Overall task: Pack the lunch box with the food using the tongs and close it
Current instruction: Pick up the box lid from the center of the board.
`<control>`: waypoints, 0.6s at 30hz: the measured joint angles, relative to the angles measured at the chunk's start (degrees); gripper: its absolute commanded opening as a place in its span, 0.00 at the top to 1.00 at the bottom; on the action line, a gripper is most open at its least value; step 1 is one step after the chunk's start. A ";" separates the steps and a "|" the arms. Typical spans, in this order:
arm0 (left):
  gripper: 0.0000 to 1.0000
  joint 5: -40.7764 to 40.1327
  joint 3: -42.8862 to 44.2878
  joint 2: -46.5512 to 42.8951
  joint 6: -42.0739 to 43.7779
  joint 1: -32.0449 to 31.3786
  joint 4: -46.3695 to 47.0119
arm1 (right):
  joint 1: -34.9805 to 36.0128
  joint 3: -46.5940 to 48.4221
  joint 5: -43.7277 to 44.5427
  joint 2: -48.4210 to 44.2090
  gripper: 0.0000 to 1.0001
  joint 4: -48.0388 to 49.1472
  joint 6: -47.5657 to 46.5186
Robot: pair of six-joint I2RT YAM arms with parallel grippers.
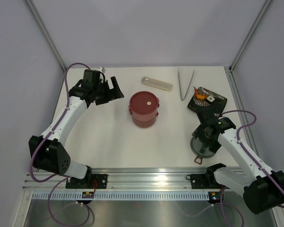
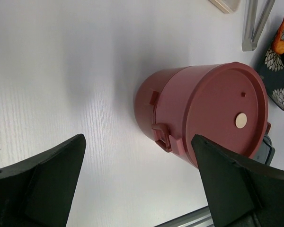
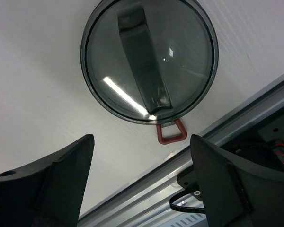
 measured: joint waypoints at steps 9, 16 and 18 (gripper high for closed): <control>0.01 2.58 -1.07 0.85 -3.28 2.54 2.08 | -10.71 -4.20 -2.95 8.74 0.25 10.14 -5.75; 0.01 4.04 -1.07 3.08 -4.92 2.78 4.15 | -11.69 -4.13 -6.21 16.04 0.57 17.90 -11.85; 0.01 4.09 -1.07 3.82 -5.22 2.78 4.63 | -11.69 -4.11 -6.71 17.03 0.77 19.37 -13.38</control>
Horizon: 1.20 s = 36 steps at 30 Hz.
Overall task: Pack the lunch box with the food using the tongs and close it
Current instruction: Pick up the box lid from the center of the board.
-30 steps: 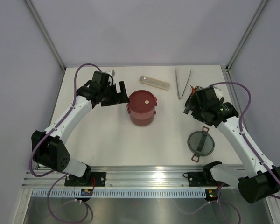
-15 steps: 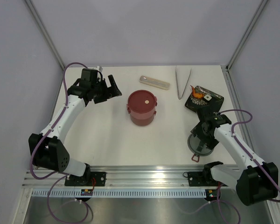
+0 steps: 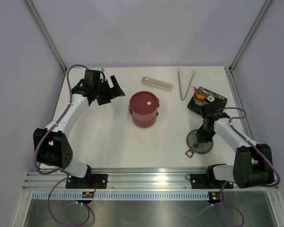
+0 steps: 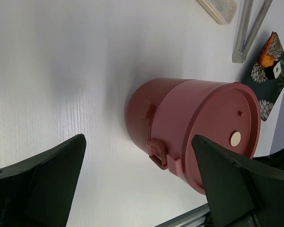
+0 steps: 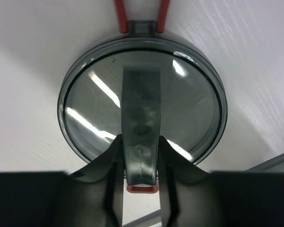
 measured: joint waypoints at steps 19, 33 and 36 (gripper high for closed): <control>0.02 2.73 10.91 21.07 -3.13 1.44 3.02 | 4.83 33.62 -2.69 -5.75 1.00 -11.17 -12.41; 0.02 4.15 10.60 21.53 -3.08 2.67 1.88 | 24.50 87.65 -5.16 35.85 1.00 -19.12 -22.10; 0.02 4.37 10.19 21.53 -3.04 2.73 1.68 | 26.53 95.14 -5.68 42.45 1.00 -21.75 -22.82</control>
